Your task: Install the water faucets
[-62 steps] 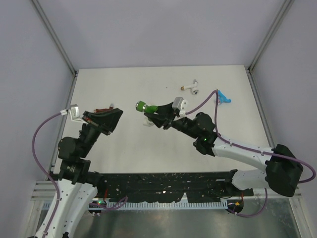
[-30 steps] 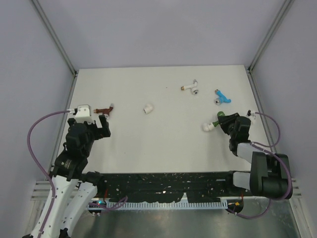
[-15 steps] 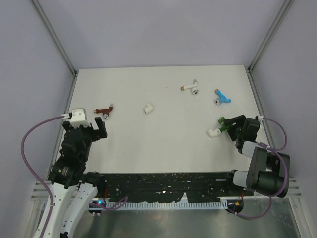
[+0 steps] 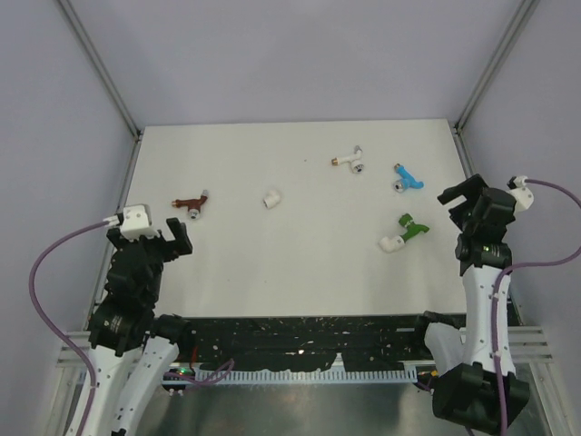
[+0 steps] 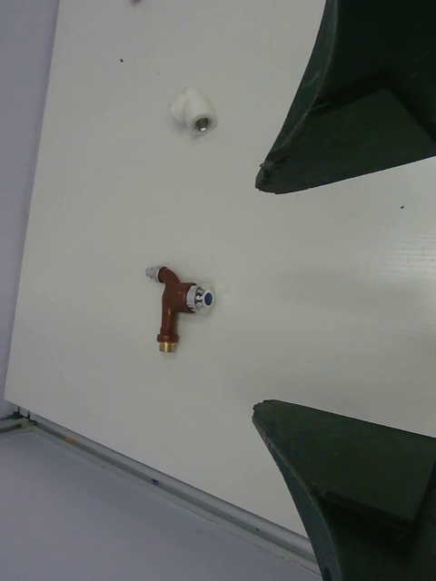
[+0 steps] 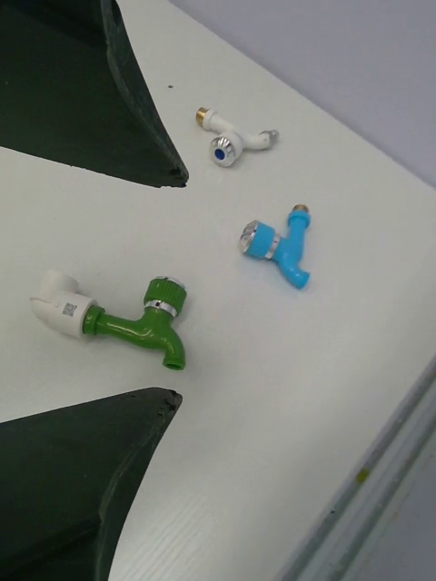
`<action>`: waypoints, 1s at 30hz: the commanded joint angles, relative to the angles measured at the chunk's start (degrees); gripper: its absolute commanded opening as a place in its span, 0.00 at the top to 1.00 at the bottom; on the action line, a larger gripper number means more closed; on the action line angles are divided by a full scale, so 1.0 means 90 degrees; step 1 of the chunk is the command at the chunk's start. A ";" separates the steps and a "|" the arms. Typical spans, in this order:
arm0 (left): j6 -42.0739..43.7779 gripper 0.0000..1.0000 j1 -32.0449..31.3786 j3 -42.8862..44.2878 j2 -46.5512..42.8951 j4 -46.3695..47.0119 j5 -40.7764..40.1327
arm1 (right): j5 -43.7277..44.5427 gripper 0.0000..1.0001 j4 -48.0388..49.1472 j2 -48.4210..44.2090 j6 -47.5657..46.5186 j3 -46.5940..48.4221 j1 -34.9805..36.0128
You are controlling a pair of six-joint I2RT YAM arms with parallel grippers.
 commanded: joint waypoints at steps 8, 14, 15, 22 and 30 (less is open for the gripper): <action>-0.0384 0.00 -0.0018 0.0476 -0.1165 -0.0322 -0.0729 | 0.0671 0.05 -0.2285 -0.1263 -0.1540 0.2914 0.0405; -0.0257 0.00 -0.0018 0.1072 -0.1604 -0.0528 -0.0651 | 0.1608 0.05 -0.1907 -0.2227 -0.2400 0.3182 0.1459; -0.0199 0.00 -0.0027 0.1102 -0.1673 -0.0508 -0.0632 | 0.1697 0.05 -0.1828 -0.2355 -0.2509 0.3104 0.1673; -0.0266 0.00 -0.0018 0.0956 -0.2151 -0.0371 -0.0602 | 0.2215 0.05 -0.1534 -0.3060 -0.3124 0.2713 0.2543; -0.0355 0.00 -0.0018 0.0595 -0.2279 -0.0245 -0.0388 | 0.2215 0.04 -0.1495 -0.3421 -0.3271 0.2410 0.2730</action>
